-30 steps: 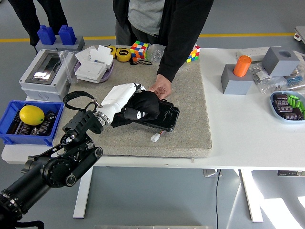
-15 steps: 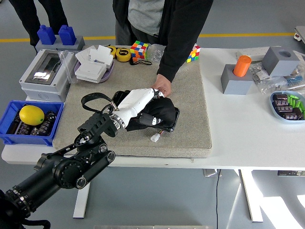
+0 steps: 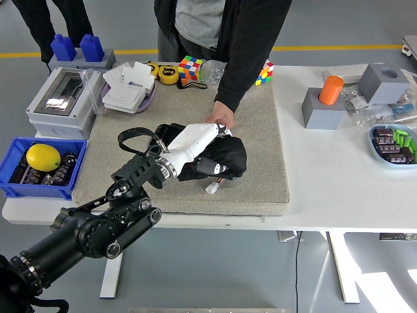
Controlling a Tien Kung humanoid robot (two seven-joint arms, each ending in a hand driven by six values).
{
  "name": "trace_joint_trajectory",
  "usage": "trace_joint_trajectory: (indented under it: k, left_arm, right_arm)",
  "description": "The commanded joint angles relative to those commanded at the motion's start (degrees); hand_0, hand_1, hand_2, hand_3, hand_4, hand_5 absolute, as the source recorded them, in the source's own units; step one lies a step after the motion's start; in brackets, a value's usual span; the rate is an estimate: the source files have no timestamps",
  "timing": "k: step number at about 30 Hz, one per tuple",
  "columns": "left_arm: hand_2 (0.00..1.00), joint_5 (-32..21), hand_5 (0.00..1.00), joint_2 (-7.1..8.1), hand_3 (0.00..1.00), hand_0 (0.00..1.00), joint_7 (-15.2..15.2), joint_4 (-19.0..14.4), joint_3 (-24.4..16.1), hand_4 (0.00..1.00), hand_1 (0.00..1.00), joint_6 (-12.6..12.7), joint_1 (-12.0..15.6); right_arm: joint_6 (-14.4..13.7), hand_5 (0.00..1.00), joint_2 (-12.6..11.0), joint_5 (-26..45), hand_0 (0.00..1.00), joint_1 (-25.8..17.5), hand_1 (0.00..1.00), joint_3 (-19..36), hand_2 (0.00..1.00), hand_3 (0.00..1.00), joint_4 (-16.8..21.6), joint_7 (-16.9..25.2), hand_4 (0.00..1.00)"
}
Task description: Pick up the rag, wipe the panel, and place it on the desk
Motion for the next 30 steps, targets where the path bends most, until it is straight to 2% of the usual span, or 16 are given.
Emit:
trace_joint_trajectory:
  k: [13, 30]
  left_arm:
    - [0.332, 0.84, 0.002, 0.00, 0.544, 0.220, 0.07, 1.86, -3.88, 0.691, 0.266, -0.13, 0.53]
    - [0.332, 1.56, 0.002, 2.33, 0.544, 0.218, -1.03, 4.49, -10.67, 0.689, 0.262, 0.28, 1.56]
  right_arm:
    - [0.04, 0.402, 0.07, -0.05, 0.596, -0.13, 0.578, 0.17, 0.518, 0.526, 0.18, 0.02, 0.970]
    - [0.02, 0.402, 0.19, -0.18, 0.596, -0.20, 0.577, 0.59, 0.516, 0.526, 0.28, 0.16, 0.970]
